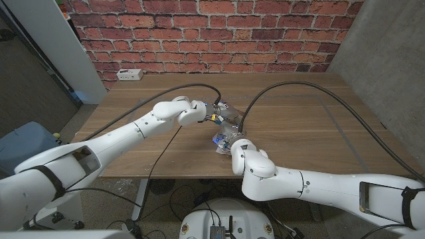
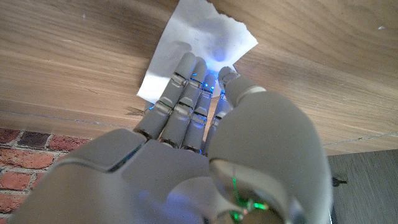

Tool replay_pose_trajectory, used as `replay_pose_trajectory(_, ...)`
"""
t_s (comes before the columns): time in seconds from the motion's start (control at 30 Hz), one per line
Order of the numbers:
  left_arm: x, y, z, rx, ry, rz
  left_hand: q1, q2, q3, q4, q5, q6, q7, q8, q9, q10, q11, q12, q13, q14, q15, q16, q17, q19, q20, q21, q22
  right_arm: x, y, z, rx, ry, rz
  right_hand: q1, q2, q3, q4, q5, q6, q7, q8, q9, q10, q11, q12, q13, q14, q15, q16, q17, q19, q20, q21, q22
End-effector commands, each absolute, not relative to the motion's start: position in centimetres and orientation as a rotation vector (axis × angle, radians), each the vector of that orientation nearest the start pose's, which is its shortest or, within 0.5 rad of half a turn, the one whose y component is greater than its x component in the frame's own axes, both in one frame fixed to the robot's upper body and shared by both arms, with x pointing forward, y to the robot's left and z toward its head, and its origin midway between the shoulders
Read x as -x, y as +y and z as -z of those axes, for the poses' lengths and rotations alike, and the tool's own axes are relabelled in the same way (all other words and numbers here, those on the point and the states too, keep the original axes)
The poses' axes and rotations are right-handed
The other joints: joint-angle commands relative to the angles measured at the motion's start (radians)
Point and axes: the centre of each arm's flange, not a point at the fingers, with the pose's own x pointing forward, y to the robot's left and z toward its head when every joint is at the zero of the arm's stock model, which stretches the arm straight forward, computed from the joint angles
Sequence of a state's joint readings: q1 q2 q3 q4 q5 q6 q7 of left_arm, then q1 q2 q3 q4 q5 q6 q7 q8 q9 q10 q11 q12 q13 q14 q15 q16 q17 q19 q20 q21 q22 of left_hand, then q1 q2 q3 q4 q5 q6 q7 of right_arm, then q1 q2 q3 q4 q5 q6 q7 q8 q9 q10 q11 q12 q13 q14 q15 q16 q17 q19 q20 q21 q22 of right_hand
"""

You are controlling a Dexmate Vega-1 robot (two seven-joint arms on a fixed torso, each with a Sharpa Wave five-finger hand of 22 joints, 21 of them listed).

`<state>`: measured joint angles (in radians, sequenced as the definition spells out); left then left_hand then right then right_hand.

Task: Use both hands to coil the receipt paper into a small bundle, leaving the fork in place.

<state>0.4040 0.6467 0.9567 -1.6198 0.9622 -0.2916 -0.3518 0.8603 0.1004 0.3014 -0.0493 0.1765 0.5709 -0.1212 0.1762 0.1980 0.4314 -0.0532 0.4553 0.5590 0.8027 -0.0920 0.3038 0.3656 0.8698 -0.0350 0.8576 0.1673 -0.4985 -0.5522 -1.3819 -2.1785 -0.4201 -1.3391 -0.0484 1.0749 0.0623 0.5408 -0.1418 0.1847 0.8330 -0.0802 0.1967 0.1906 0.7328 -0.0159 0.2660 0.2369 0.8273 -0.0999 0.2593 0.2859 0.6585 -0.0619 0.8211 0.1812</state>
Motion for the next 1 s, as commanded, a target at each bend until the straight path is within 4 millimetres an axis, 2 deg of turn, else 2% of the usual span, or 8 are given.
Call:
replay_pose_trajectory(0.03, -58.0, 6.0, -1.8, -2.093, -0.897, 0.56, -0.023, -0.007, 0.005, 0.003, 0.002, 0.002, -0.002, 0.008, 0.003, 0.003, 0.003, 0.007, -0.002, -0.009, -0.043, -0.012, -0.006, 0.0, 0.018, -0.009, 0.003, -49.4, -2.0, 8.7, 1.406, -0.233, -0.08, -0.006, 0.0, -0.005, 0.002, -0.002, 0.008, 0.003, 0.004, 0.0, 0.01, -0.001, -0.001, -0.001, 0.011, -0.107, 0.007, 0.006, -0.006, -0.076, 0.008, 0.002)
replay_pose_trajectory(0.27, -57.1, 6.4, -2.5, -2.048, -0.951, 0.521, -0.053, -0.03, -0.006, 0.007, 0.0, 0.002, -0.014, 0.011, 0.0, -0.006, -0.001, -0.001, -0.014, -0.023, -0.038, -0.032, -0.017, 0.001, 0.032, -0.021, 0.003, -49.6, -1.9, 8.7, 1.407, -0.231, -0.089, -0.007, 0.001, -0.007, 0.0, -0.002, 0.009, 0.003, 0.004, 0.0, 0.011, 0.0, -0.004, -0.003, 0.01, -0.108, 0.009, 0.007, -0.008, -0.078, 0.009, 0.002)
replay_pose_trajectory(0.4, -56.9, 6.4, -2.5, -2.06, -0.941, 0.531, -0.078, -0.079, -0.028, 0.002, 0.002, -0.003, -0.025, 0.012, -0.002, 0.004, -0.01, -0.003, -0.026, -0.021, -0.042, -0.044, -0.03, 0.012, 0.029, -0.028, 0.003, -49.6, -1.9, 8.7, 1.406, -0.23, -0.085, -0.007, 0.002, -0.009, -0.002, -0.003, 0.009, 0.004, 0.003, 0.0, 0.01, 0.0, -0.007, -0.003, 0.008, -0.109, 0.011, 0.009, -0.01, -0.079, 0.009, 0.002)
replay_pose_trajectory(0.5, -56.9, 6.2, -2.4, -2.099, -0.89, 0.596, -0.068, -0.109, -0.033, -0.016, 0.008, -0.009, -0.02, 0.011, -0.003, 0.005, -0.005, -0.005, -0.032, -0.027, -0.04, -0.056, -0.04, 0.011, 0.029, -0.036, 0.004, -49.6, -1.9, 8.6, 1.406, -0.233, -0.081, -0.007, 0.003, -0.01, -0.003, -0.003, 0.009, 0.003, 0.003, 0.0, 0.01, -0.002, -0.008, -0.004, 0.008, -0.109, 0.012, 0.009, -0.012, -0.08, 0.009, 0.002)
replay_pose_trajectory(0.57, -57.0, 6.1, -2.2, -2.115, -0.884, 0.601, -0.024, -0.128, -0.025, -0.05, 0.018, -0.008, -0.018, 0.014, -0.004, 0.017, -0.009, -0.005, -0.041, -0.037, -0.038, -0.068, -0.049, 0.006, 0.029, -0.046, 0.004, -49.6, -1.9, 8.6, 1.406, -0.232, -0.082, -0.007, 0.003, -0.011, -0.003, -0.003, 0.008, 0.003, 0.002, 0.0, 0.009, -0.004, -0.01, -0.004, 0.007, -0.108, 0.013, 0.01, -0.014, -0.079, 0.01, 0.002)
replay_pose_trajectory(0.7, -57.4, 6.0, -1.6, -2.112, -0.903, 0.591, 0.0, -0.124, -0.016, -0.064, 0.025, -0.017, -0.016, 0.012, -0.004, 0.006, -0.011, -0.013, -0.046, -0.051, -0.042, -0.075, -0.051, 0.001, 0.026, -0.055, 0.005, -49.7, -1.9, 8.5, 1.406, -0.232, -0.086, -0.009, 0.003, -0.013, -0.004, -0.003, 0.008, 0.003, 0.002, 0.0, 0.01, 0.0, -0.012, -0.005, 0.007, -0.107, 0.014, 0.011, -0.016, -0.079, 0.01, 0.002)
replay_pose_trajectory(0.83, -57.9, 6.0, -1.2, -2.074, -0.919, 0.608, -0.006, -0.128, -0.022, -0.063, 0.028, -0.058, -0.047, 0.002, -0.004, -0.026, -0.01, -0.024, -0.045, -0.065, -0.038, -0.08, -0.048, 0.002, 0.025, -0.062, 0.006, -49.7, -1.8, 8.5, 1.409, -0.227, -0.084, -0.015, 0.003, -0.015, -0.002, -0.004, 0.009, 0.003, 0.002, 0.0, 0.012, 0.001, -0.014, -0.006, 0.006, -0.106, 0.014, 0.01, -0.018, -0.078, 0.011, 0.001)
replay_pose_trajectory(1.0, -58.4, 5.7, -0.5, -2.085, -0.909, 0.635, 0.013, -0.114, -0.013, -0.07, 0.034, -0.053, -0.042, 0.01, -0.004, -0.015, -0.005, -0.022, -0.048, -0.059, -0.037, -0.076, -0.045, 0.021, 0.02, -0.061, 0.007, -49.7, -1.8, 8.5, 1.41, -0.225, -0.08, -0.019, 0.004, -0.018, -0.001, -0.004, 0.012, 0.008, 0.003, 0.0, 0.017, -0.003, -0.015, -0.006, 0.012, -0.107, 0.018, 0.01, -0.021, -0.074, 0.012, 0.001)
